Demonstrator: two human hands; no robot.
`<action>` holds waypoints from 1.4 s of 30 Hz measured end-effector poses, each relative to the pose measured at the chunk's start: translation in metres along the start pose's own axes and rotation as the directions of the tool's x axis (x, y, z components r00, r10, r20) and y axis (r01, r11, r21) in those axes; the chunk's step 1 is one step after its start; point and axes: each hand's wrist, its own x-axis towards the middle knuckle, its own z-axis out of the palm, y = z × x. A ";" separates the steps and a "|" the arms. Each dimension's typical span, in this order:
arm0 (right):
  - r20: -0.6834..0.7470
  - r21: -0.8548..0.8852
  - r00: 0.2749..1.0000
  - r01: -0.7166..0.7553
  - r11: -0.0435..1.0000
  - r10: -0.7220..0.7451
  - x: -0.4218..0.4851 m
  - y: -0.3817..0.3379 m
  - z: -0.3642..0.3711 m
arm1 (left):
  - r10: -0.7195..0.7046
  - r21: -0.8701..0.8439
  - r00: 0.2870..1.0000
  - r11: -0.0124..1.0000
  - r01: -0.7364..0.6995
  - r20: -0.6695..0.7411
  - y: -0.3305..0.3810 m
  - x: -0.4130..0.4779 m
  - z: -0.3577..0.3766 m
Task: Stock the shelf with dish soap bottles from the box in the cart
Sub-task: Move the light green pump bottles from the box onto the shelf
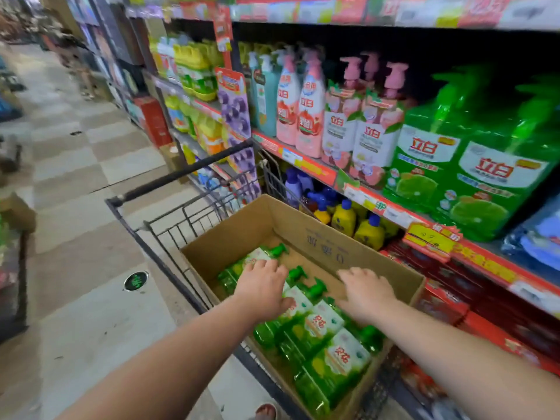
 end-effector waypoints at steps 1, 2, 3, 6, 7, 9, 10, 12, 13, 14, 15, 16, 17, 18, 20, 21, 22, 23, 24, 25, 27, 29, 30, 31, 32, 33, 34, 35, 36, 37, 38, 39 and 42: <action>0.021 0.013 0.999 -0.034 0.999 0.033 0.006 0.001 0.003 | 0.043 0.008 0.999 0.999 -0.043 0.023 -0.001 0.012 0.004; 0.042 0.029 0.997 -0.071 0.997 0.070 0.012 0.002 0.006 | 0.084 0.015 0.995 0.996 -0.085 0.049 -0.002 0.024 0.008; 0.064 0.048 0.992 -0.110 0.993 0.107 0.019 0.003 0.009 | 0.122 0.018 0.990 0.992 -0.123 0.073 -0.004 0.036 0.012; 0.135 0.105 0.971 -0.212 0.972 0.197 0.038 0.002 0.021 | 0.205 0.003 0.969 0.978 -0.208 0.138 -0.015 0.069 0.029; 0.157 0.123 0.962 -0.242 0.962 0.222 0.045 0.001 0.027 | 0.226 -0.001 0.962 0.974 -0.229 0.154 -0.019 0.079 0.036; 0.209 0.145 0.939 -0.305 0.941 0.272 0.058 0.000 0.042 | 0.253 -0.026 0.946 0.967 -0.253 0.202 -0.025 0.099 0.053; 0.238 0.154 0.924 -0.340 0.928 0.300 0.064 0.000 0.051 | 0.262 -0.045 0.935 0.965 -0.258 0.241 -0.027 0.107 0.062; 0.295 0.182 0.889 -0.411 0.893 0.349 0.074 0.000 0.070 | 0.280 -0.076 0.902 0.960 -0.270 0.327 -0.030 0.121 0.080; 0.321 0.195 0.873 -0.439 0.877 0.366 0.079 0.000 0.079 | 0.290 -0.094 0.885 0.957 -0.275 0.364 -0.031 0.127 0.089; 0.349 0.206 0.857 -0.465 0.861 0.380 0.085 0.000 0.087 | 0.297 -0.113 0.870 0.955 -0.274 0.394 -0.032 0.133 0.098; 0.374 0.215 0.839 -0.492 0.843 0.394 0.092 0.001 0.095 | 0.303 -0.134 0.859 0.953 -0.272 0.413 -0.032 0.139 0.106; 0.394 0.226 0.824 -0.517 0.826 0.408 0.099 0.001 0.101 | 0.312 -0.159 0.849 0.950 -0.269 0.427 -0.031 0.145 0.112; 0.406 0.240 0.811 -0.540 0.807 0.422 0.106 0.002 0.106 | 0.325 -0.188 0.839 0.945 -0.268 0.437 -0.030 0.150 0.118; 0.411 0.255 0.802 -0.558 0.790 0.433 0.114 0.004 0.111 | 0.340 -0.230 0.829 0.938 -0.261 0.445 -0.028 0.155 0.124; 0.418 0.279 0.784 -0.592 0.756 0.459 0.129 0.006 0.123 | 0.369 -0.337 0.817 0.913 -0.230 0.442 -0.022 0.165 0.135; 0.427 0.291 0.771 -0.613 0.735 0.473 0.135 0.008 0.129 | 0.378 -0.388 0.818 0.897 -0.210 0.433 -0.019 0.169 0.142; 0.435 0.306 0.758 -0.632 0.711 0.486 0.142 0.010 0.135 | 0.382 -0.431 0.820 0.883 -0.187 0.426 -0.016 0.173 0.149; 0.446 0.325 0.744 -0.652 0.685 0.497 0.147 0.011 0.141 | 0.384 -0.462 0.822 0.870 -0.170 0.420 -0.012 0.176 0.156; 0.465 0.343 0.728 -0.673 0.655 0.504 0.152 0.013 0.148 | 0.385 -0.483 0.819 0.862 -0.154 0.425 -0.009 0.179 0.162; 0.484 0.360 0.711 -0.693 0.625 0.510 0.157 0.014 0.154 | 0.388 -0.496 0.814 0.856 -0.144 0.432 -0.006 0.181 0.169; 0.513 0.384 0.684 -0.723 0.574 0.518 0.163 0.018 0.165 | 0.390 -0.499 0.799 0.857 -0.131 0.458 -0.002 0.185 0.179; 0.525 0.366 0.671 -0.733 0.574 0.522 0.167 0.023 0.172 | 0.374 -0.499 0.785 0.861 -0.097 0.493 0.000 0.188 0.188; 0.526 0.347 0.669 -0.733 0.586 0.525 0.168 0.025 0.174 | 0.362 -0.503 0.780 0.861 -0.070 0.511 0.000 0.189 0.193; 0.525 0.328 0.665 -0.734 0.594 0.531 0.169 0.027 0.177 | 0.351 -0.507 0.774 0.861 -0.046 0.527 -0.001 0.190 0.197; 0.522 0.315 0.660 -0.737 0.598 0.540 0.170 0.028 0.180 | 0.345 -0.510 0.770 0.860 -0.030 0.537 -0.002 0.190 0.200; 0.515 0.306 0.658 -0.740 0.600 0.549 0.172 0.029 0.182 | 0.337 -0.512 0.768 0.859 -0.013 0.545 -0.005 0.191 0.203; 0.513 0.302 0.655 -0.743 0.598 0.555 0.173 0.029 0.183 | 0.331 -0.517 0.767 0.856 0.000 0.549 -0.007 0.191 0.205; 0.516 0.302 0.651 -0.746 0.593 0.556 0.174 0.029 0.183 | 0.326 -0.520 0.763 0.854 0.015 0.557 -0.010 0.191 0.207; 0.526 0.305 0.646 -0.750 0.586 0.553 0.175 0.030 0.181 | 0.325 -0.524 0.759 0.851 0.025 0.565 -0.012 0.191 0.208; 0.542 0.305 0.635 -0.759 0.576 0.550 0.176 0.030 0.179 | 0.325 -0.530 0.753 0.847 0.037 0.571 -0.015 0.190 0.209; 0.561 0.306 0.623 -0.768 0.563 0.546 0.176 0.031 0.177 | 0.326 -0.538 0.750 0.842 0.046 0.576 -0.016 0.190 0.209; 0.581 0.315 0.612 -0.777 0.545 0.536 0.177 0.032 0.176 | 0.328 -0.543 0.746 0.838 0.053 0.580 -0.017 0.190 0.208; 0.591 0.405 0.625 -0.776 0.483 0.509 0.175 0.031 0.173 | 0.341 -0.554 0.734 0.831 0.057 0.588 -0.018 0.189 0.205</action>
